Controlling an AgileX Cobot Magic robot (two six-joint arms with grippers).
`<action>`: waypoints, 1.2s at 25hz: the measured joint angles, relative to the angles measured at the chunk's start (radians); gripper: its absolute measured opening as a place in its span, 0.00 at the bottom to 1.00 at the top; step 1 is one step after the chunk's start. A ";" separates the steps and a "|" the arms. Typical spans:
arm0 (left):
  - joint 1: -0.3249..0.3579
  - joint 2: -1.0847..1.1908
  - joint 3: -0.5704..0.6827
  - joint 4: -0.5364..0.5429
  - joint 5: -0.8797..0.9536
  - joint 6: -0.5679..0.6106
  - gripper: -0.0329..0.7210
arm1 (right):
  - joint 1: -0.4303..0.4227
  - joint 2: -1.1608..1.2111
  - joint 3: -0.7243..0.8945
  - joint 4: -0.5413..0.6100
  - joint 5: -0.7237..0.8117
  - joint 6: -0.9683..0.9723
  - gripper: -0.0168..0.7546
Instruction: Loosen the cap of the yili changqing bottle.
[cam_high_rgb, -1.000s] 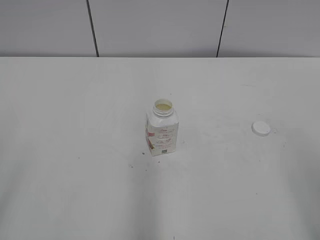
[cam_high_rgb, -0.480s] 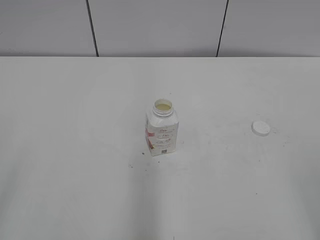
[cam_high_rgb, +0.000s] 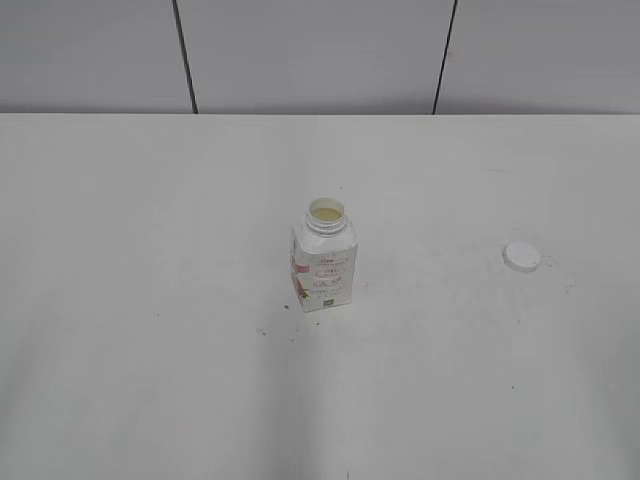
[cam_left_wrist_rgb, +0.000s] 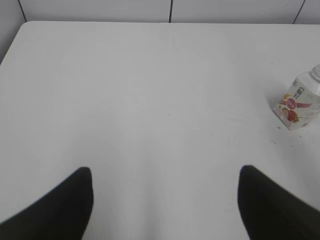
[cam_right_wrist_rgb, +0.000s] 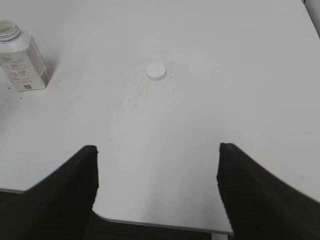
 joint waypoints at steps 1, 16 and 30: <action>0.000 0.000 0.000 0.000 0.000 0.000 0.77 | 0.000 0.000 0.000 0.000 0.000 0.000 0.78; 0.000 0.000 0.000 0.000 0.000 0.000 0.77 | -0.003 0.000 0.000 0.000 0.000 0.001 0.78; 0.000 0.000 0.000 -0.002 0.000 0.000 0.77 | -0.135 0.000 0.000 0.000 0.000 0.001 0.78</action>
